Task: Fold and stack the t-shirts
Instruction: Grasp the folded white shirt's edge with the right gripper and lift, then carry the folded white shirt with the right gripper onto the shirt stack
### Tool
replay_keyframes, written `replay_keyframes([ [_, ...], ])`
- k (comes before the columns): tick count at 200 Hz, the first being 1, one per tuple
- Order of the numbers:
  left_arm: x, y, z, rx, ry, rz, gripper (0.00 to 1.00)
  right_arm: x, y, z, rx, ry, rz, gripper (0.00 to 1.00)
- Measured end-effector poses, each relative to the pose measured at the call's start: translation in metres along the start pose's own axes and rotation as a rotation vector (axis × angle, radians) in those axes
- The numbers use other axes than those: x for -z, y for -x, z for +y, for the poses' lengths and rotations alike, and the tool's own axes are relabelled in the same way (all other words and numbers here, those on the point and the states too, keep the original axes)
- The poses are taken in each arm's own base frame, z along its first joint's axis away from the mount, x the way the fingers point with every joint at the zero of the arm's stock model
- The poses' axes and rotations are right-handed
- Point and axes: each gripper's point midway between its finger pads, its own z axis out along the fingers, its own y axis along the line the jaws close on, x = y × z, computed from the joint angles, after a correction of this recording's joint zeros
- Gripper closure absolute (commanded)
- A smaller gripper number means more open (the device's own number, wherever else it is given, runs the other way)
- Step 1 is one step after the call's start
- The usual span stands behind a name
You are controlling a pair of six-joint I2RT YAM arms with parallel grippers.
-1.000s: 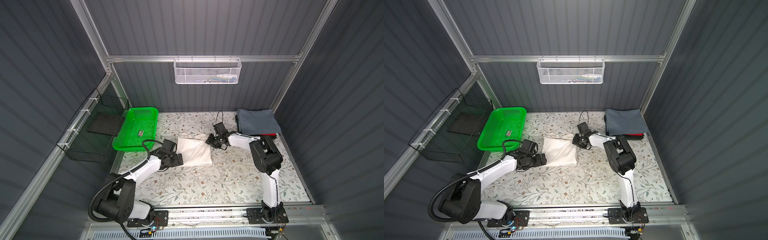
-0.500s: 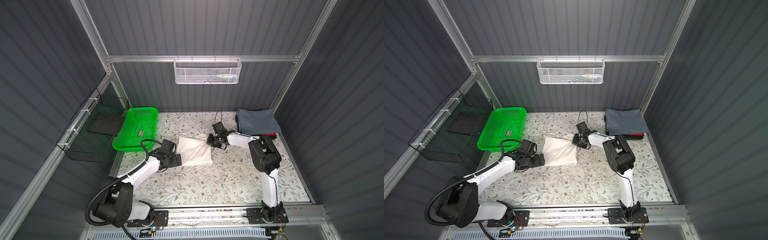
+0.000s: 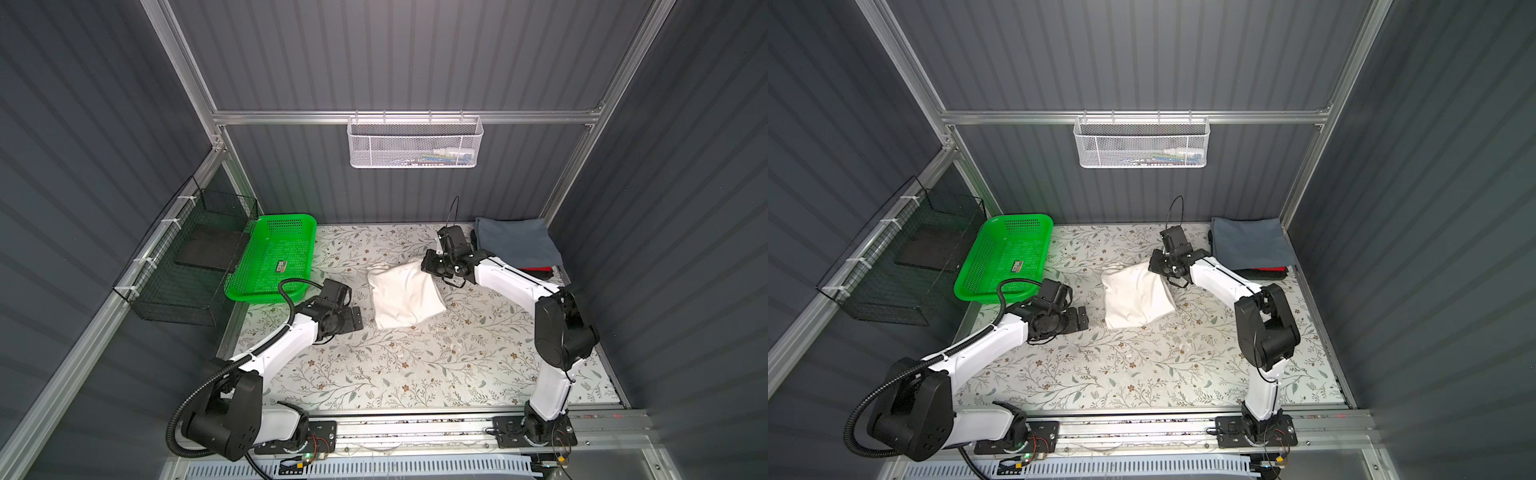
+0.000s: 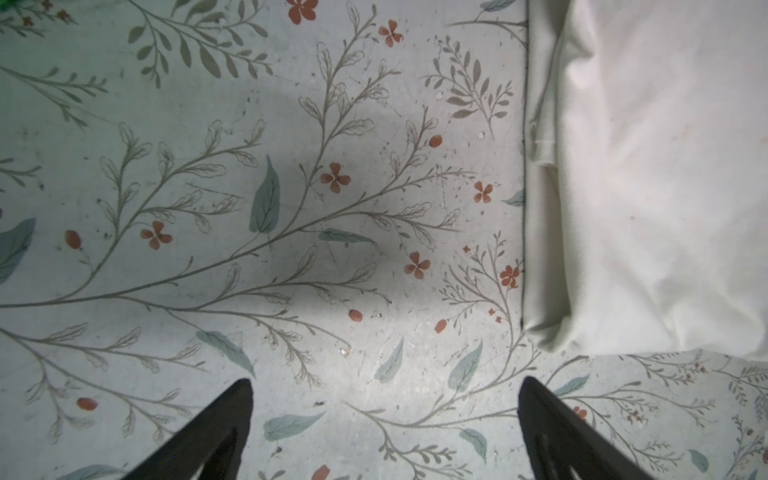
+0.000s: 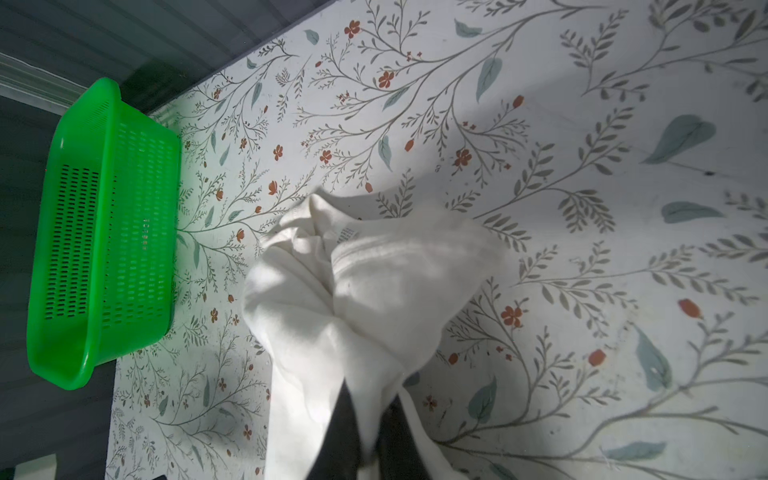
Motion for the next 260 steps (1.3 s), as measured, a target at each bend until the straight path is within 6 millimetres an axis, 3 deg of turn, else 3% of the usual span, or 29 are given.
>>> replay_keyframes([
  [51,0.000,0.000,-0.002,0.004,-0.012,0.001,0.00,0.013,0.009,-0.020,0.050,-0.074,0.030,1.00],
  [142,-0.005,-0.003,-0.004,0.006,-0.018,0.021,0.00,0.051,0.071,-0.054,0.108,-0.141,-0.019,1.00],
  [219,-0.006,0.005,-0.012,0.027,-0.054,-0.005,0.00,0.067,0.084,-0.092,0.101,-0.208,-0.006,1.00],
  [260,-0.008,0.004,-0.011,0.042,-0.051,0.001,0.00,0.085,0.105,-0.115,0.073,-0.236,-0.035,1.00],
])
